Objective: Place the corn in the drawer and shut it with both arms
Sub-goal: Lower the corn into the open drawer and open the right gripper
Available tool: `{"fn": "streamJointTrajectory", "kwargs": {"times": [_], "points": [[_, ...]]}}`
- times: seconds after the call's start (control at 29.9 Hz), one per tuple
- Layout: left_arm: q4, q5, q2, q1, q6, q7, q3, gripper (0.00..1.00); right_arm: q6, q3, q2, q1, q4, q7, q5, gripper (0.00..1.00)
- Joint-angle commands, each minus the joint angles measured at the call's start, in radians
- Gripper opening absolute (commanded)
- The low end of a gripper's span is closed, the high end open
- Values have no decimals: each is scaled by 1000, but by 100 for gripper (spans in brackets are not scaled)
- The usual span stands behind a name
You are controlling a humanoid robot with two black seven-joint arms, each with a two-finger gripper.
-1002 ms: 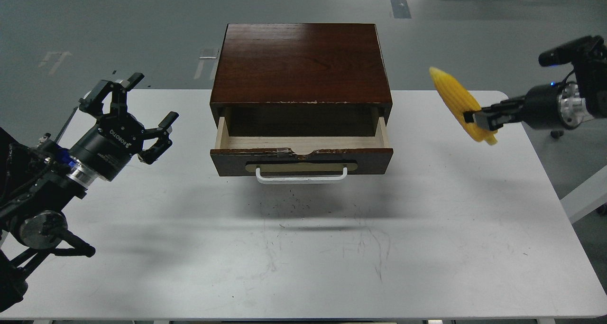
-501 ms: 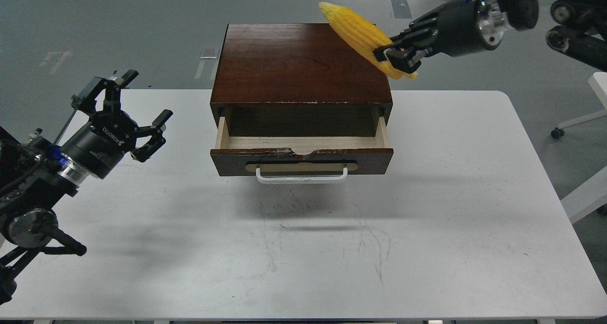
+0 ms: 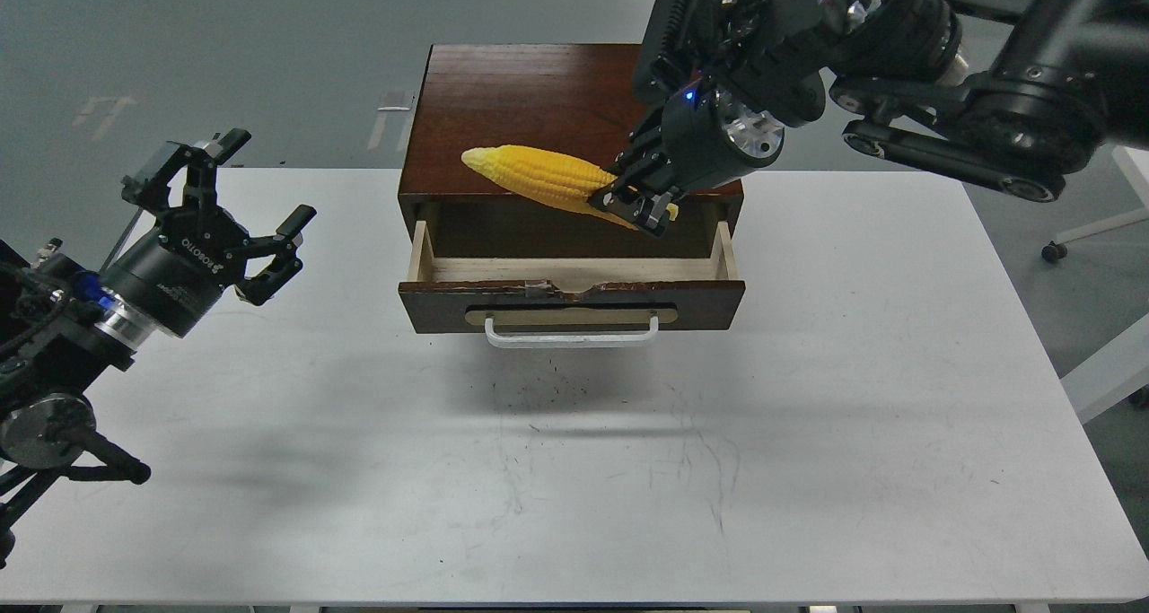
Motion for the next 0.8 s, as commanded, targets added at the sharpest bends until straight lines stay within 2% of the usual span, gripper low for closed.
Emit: {"fn": "streamJointTrajectory", "kwargs": {"times": [0.0,0.1,0.2,0.27,0.43,0.47,0.6,0.77], "points": [[-3,0,0,0,0,0,-1,99,-24,-34,26,-9,-6,0,-12,7],[-3,0,0,0,0,0,-1,99,-24,-51,31,-25,-9,0,-14,8],[-3,0,0,2,0,0,-2,99,-24,-54,32,-48,-21,0,-14,13],[-3,0,0,3,0,0,-4,99,-24,-55,32,-58,-25,0,-14,14],[-3,-1,0,3,0,0,-4,99,-24,-54,32,-78,-36,0,-14,26],[-3,-1,0,3,0,0,-4,99,-25,-52,32,-79,-42,0,-14,32],[-3,-1,2,6,0,0,-4,99,-27,-54,40,-82,-47,0,-14,44],[-3,0,0,8,0,0,-4,99,-36,-52,49,-82,-47,0,-12,52]]}}
